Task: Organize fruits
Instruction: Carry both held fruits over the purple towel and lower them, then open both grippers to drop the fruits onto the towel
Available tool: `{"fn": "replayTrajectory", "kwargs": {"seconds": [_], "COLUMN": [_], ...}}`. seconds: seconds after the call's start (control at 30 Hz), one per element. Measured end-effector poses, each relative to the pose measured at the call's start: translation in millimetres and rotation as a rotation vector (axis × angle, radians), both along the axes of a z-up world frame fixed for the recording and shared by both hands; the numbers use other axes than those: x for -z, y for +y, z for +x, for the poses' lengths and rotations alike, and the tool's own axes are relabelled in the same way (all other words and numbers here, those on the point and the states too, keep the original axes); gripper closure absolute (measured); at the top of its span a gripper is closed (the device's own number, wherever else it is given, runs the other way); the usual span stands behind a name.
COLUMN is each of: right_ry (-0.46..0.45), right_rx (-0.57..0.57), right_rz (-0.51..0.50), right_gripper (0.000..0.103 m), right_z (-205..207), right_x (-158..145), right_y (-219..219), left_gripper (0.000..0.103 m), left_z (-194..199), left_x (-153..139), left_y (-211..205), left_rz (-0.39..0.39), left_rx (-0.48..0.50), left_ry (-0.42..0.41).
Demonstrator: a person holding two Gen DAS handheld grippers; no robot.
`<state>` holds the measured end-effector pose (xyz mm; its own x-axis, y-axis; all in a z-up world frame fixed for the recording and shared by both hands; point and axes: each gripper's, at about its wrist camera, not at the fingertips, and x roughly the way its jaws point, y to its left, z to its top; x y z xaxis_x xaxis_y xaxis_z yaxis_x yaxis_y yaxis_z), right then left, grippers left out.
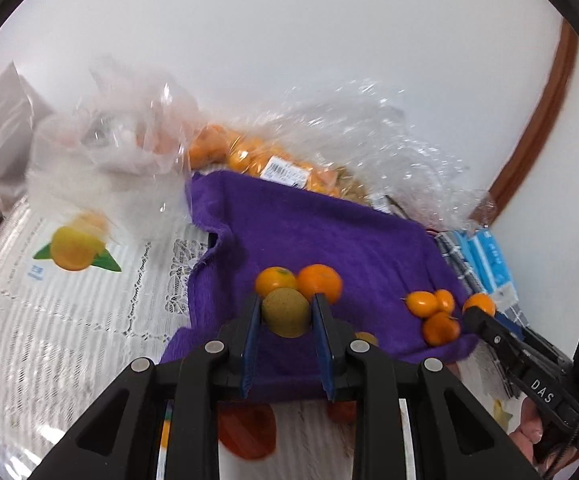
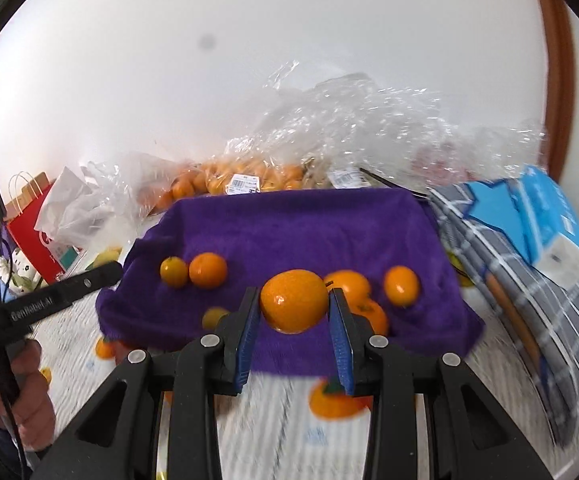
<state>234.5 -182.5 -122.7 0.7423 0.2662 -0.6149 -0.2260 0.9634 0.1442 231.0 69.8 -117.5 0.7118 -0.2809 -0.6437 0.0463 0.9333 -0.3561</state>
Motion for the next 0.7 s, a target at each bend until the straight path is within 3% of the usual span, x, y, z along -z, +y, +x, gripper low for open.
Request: {"fn": "replayTrajectory", "kwargs": {"seconds": [0.27, 0.7], "right_ry": [0.096, 0.137], "right_rx": [-0.035, -0.074], "right_rz": [-0.032, -0.037], "right_gripper": [0.069, 0.068], "right_z": [41, 45], "right_x": [37, 51], "right_y": [14, 15], "left_gripper": [0.079, 0.079], "left_z": [9, 11], "left_x": [20, 25], "left_y": [-6, -16], "left_rz": [0.014, 0.037], "left_rx": [0.022, 0.047], "left_ry": [0.033, 0.027]}}
